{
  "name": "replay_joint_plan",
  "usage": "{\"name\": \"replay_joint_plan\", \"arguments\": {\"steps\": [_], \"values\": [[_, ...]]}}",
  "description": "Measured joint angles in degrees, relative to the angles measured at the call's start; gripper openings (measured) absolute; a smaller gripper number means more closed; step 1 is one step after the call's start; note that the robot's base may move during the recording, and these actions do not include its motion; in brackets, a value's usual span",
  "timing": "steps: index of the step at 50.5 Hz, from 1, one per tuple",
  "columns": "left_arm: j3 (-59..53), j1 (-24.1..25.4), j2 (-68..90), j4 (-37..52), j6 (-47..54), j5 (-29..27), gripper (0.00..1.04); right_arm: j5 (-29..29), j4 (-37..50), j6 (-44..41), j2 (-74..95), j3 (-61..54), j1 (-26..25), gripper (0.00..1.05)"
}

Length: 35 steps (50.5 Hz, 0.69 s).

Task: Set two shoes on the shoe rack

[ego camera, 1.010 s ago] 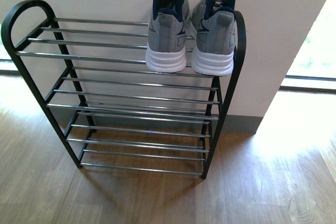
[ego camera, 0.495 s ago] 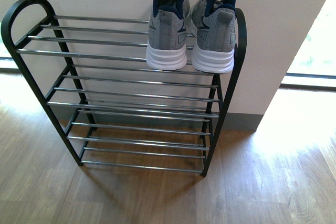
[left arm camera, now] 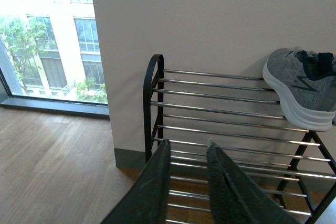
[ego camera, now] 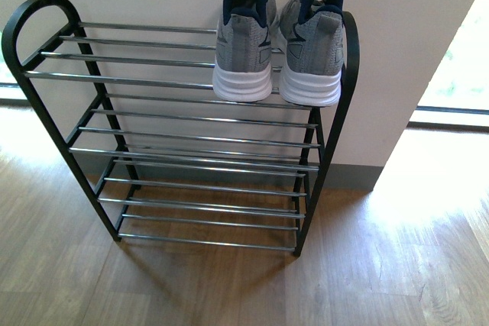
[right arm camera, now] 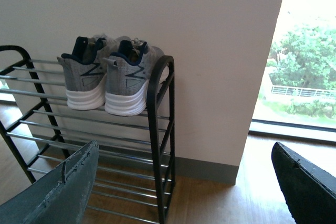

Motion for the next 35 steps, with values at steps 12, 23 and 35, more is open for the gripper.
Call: {"name": "replay_joint_plan", "arguments": {"steps": [12,23,35], "values": [[0.00,0.00,0.00,0.00,0.00,0.00,0.73,0.00,0.00,0.00,0.00,0.00,0.00,0.96],[0.00,0.00,0.00,0.00,0.11,0.00,0.95,0.00,0.00,0.00,0.00,0.00,0.00,0.96],[0.00,0.00,0.00,0.00,0.13,0.00,0.95,0.00,0.00,0.00,0.00,0.00,0.00,0.96]]}}
